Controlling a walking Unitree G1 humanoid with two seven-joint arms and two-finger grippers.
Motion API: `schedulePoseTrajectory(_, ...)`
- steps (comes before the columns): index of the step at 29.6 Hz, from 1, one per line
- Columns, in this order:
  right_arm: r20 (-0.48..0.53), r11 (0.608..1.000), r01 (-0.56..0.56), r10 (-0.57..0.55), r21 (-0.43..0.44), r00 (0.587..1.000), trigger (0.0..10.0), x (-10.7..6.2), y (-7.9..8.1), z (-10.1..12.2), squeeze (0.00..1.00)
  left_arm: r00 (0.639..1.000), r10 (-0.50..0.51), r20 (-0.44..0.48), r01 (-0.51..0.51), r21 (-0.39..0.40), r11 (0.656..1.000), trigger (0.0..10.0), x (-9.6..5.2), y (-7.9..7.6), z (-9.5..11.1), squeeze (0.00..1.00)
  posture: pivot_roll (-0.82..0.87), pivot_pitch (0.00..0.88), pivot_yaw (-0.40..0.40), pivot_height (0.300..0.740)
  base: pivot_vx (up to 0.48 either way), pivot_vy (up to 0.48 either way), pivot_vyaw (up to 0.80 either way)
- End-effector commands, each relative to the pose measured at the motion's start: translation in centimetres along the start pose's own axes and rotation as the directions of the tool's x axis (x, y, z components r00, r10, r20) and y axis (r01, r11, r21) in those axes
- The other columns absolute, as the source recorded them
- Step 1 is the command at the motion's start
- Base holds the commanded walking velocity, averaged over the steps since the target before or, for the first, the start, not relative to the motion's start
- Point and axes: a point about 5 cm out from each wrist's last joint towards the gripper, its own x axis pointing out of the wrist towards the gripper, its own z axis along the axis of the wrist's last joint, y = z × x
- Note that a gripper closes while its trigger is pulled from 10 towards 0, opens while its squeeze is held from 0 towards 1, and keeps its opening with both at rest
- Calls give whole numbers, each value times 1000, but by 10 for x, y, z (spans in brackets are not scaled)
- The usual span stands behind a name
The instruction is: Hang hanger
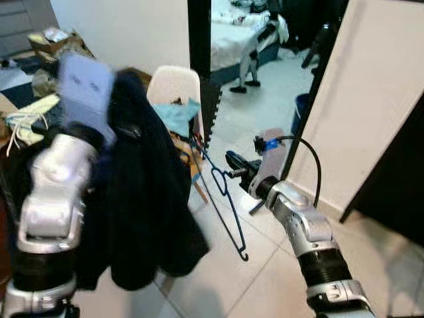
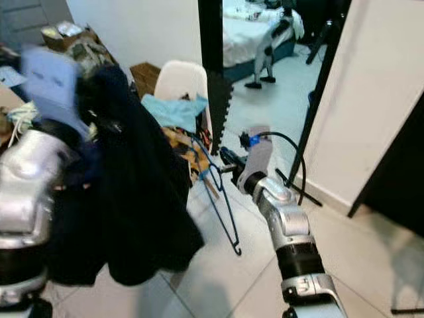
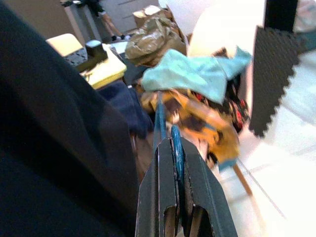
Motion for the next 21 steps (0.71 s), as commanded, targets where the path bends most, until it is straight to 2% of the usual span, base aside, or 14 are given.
schedulePoseTrajectory(1, 10, 1000, -25, 25, 1, 1000, 10000, 0, 4, 2, 0, 996, 72, 51, -75, 63, 995, 10000, 5, 26, 18, 0, -6, 44, 13, 740, 480, 0, 775)
schedulePoseTrajectory(3, 10, 1000, -25, 25, 1, 1000, 10000, 0, 4, 2, 0, 996, 72, 51, -75, 63, 995, 10000, 5, 26, 18, 0, -6, 44, 13, 740, 480, 0, 775)
schedulePoseTrajectory(5, 7, 1000, -27, 27, 4, 1000, 10000, -1, 4, 1, 0, 982, 158, 99, -170, 122, 978, 10000, 7, 52, 39, 0, -9, 45, 13, 740, 480, 0, 775)
schedulePoseTrajectory(6, 7, 1000, -27, 27, 4, 1000, 10000, -1, 4, 1, 0, 982, 158, 99, -170, 122, 978, 10000, 7, 52, 39, 0, -9, 45, 13, 740, 480, 0, 775)
schedulePoseTrajectory(7, 5, 1000, -29, 29, 4, 1000, 10000, -1, 4, 0, 0, 972, 217, 96, -229, 140, 963, 10000, 5, 65, 44, 0, -9, 47, 16, 740, 480, 0, 775)
schedulePoseTrajectory(8, 5, 1000, -29, 29, 4, 1000, 10000, -1, 4, 0, 0, 972, 217, 96, -229, 140, 963, 10000, 5, 65, 44, 0, -9, 47, 16, 740, 480, 0, 775)
schedulePoseTrajectory(11, -2, 1000, -32, 32, 2, 1000, 10000, -3, 4, -1, 0, 920, 392, 7, -385, 195, 902, 10000, -16, 93, 37, 0, -4, 52, 12, 740, 405, 0, 775)
schedulePoseTrajectory(12, -2, 1000, -32, 32, 2, 1000, 10000, -3, 4, -1, 0, 920, 392, 7, -385, 195, 902, 10000, -16, 93, 37, 0, -4, 52, 12, 740, 368, 0, 775)
schedulePoseTrajectory(14, -9, 999, -39, 39, -3, 999, 10000, -2, 4, -2, 0, 880, 473, -52, -449, 236, 862, 10000, -33, 110, 26, 0, 2, 52, 3, 740, 349, 0, 775)
schedulePoseTrajectory(15, -9, 999, -39, 39, -3, 999, 10000, -2, 4, -2, 0, 880, 473, -52, -449, 236, 862, 10000, -33, 110, 26, 0, 2, 52, 3, 740, 345, 0, 775)
schedulePoseTrajectory(17, -19, 999, -48, 48, -12, 999, 10000, -1, 5, -3, 0, 830, 550, -97, -511, 263, 818, 10000, -47, 126, 19, 0, 10, 52, -4, 740, 152, 0, 775)
schedulePoseTrajectory(18, -19, 999, -48, 48, -12, 999, 10000, -1, 5, -3, 0, 830, 550, -97, -511, 263, 818, 10000, -47, 126, 19, 0, 10, 52, -4, 740, 0, 0, 775)
schedulePoseTrajectory(20, -26, 998, -52, 52, -17, 998, 10000, 1, 5, -4, 0, 789, 598, -139, -546, 286, 787, 10000, -57, 136, 11, 0, 14, 50, -7, 740, 0, 0, 775)
schedulePoseTrajectory(21, -26, 998, -52, 52, -17, 998, 10000, 1, 5, -4, 0, 789, 598, -139, -546, 286, 787, 10000, -57, 136, 11, 0, 14, 50, -7, 740, 0, 0, 775)
